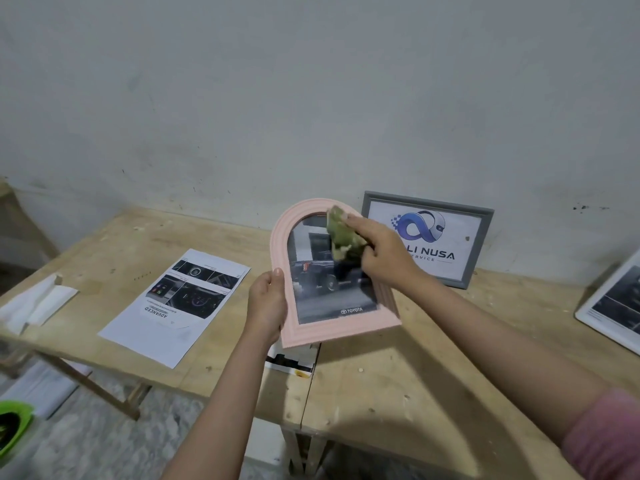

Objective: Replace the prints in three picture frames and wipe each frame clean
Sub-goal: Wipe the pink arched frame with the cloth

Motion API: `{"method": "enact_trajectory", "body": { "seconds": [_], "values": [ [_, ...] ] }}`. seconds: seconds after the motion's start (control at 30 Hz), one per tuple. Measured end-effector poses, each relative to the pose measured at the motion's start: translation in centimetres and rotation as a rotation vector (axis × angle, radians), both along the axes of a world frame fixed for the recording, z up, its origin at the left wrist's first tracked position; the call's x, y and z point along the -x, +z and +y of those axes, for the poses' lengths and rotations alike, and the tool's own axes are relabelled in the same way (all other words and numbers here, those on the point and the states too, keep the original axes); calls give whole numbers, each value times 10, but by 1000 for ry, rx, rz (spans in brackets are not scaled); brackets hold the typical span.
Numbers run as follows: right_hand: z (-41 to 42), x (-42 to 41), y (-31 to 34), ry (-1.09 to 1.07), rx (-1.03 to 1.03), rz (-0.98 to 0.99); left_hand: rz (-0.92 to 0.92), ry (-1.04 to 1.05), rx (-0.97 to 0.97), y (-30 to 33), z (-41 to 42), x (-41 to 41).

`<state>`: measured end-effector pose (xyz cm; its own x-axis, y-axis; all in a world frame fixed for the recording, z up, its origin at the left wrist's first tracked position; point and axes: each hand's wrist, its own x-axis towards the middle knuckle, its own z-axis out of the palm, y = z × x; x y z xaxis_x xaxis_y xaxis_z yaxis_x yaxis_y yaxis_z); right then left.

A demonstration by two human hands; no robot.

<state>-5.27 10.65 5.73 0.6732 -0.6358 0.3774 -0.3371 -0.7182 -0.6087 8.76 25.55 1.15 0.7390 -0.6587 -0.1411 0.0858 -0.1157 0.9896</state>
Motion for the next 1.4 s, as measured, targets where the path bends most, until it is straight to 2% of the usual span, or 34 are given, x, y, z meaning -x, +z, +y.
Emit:
{"method": "enact_trajectory", "body": {
  "seconds": [0.1,0.13,0.4,0.5,0.57,0.67,0.73,0.8,0.87,0.93,1.0,1.03,1.13,1.27,1.4],
  "values": [
    [2,-26,-15,-28,82,314,-176,1,-12,4,-1,15],
    [8,-31,-19,-17,83,357,-194,11,-9,5,-1,17],
    [65,-13,-48,420,79,397,-145,107,13,-8,18,0],
    [68,12,-52,492,51,412,-134,120,4,-4,26,-5],
    [59,25,-52,449,60,454,-141,127,-17,-3,28,-9],
    [33,35,-43,394,253,576,-241,103,-57,-3,27,-17],
    [15,37,-33,238,260,448,-322,80,-78,1,24,-21],
    [11,29,-18,36,129,178,-367,49,-92,5,20,-18],
    [21,11,-12,13,92,27,-389,7,-108,8,14,-8],
    [35,-6,-19,176,161,103,-396,-39,-84,6,8,3],
    [44,-19,-33,254,136,266,-385,-53,-55,3,5,11],
    [43,-22,-36,221,82,315,-386,-50,-46,1,5,13],
    [33,-26,-40,66,13,305,-396,-33,-33,-2,11,16],
    [24,-25,-48,-38,187,302,-388,-30,-24,0,17,18],
    [24,-21,-40,-216,256,456,-381,-23,-10,1,19,19]
  ]
}}
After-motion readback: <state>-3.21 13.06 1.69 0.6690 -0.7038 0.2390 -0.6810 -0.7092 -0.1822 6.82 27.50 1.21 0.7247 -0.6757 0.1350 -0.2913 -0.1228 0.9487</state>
